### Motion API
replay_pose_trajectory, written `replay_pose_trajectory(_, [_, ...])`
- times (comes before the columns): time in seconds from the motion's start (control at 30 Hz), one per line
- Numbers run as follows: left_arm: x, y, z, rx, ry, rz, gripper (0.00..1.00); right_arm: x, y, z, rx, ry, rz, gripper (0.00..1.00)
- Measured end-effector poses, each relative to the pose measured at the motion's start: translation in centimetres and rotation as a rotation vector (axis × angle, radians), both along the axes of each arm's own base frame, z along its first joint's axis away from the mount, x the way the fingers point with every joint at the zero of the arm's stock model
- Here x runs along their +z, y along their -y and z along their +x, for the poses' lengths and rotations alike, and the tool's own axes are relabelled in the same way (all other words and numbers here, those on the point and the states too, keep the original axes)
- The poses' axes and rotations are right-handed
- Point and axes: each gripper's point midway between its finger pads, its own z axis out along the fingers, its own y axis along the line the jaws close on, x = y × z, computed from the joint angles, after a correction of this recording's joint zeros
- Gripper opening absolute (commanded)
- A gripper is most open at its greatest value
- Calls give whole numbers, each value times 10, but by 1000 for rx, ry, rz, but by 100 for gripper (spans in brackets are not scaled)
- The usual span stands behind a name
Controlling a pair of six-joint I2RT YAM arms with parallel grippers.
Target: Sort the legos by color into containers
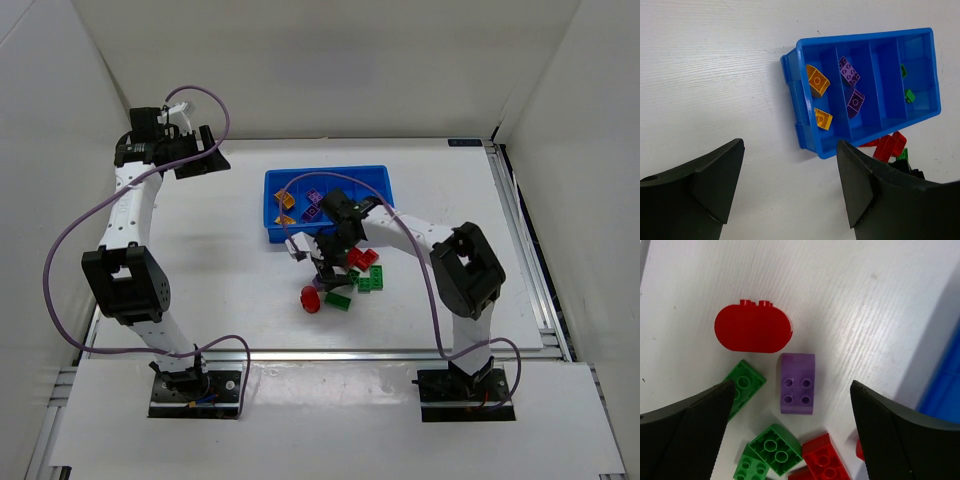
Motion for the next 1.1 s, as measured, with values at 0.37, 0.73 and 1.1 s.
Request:
replay_pose_trajectory(0.37, [0,5,0,-14,1,3,85,7,-7,11,-39,-7,25,60])
replay_pose_trajectory(0.73, [-1,5,0,-14,-1,4,85,-17,-4,11,-66,-34,-34,63])
replay_pose_trajectory(1.1, [-2,5,0,-15,-1,5,85,-32,-6,10,-76,-20,-59,62])
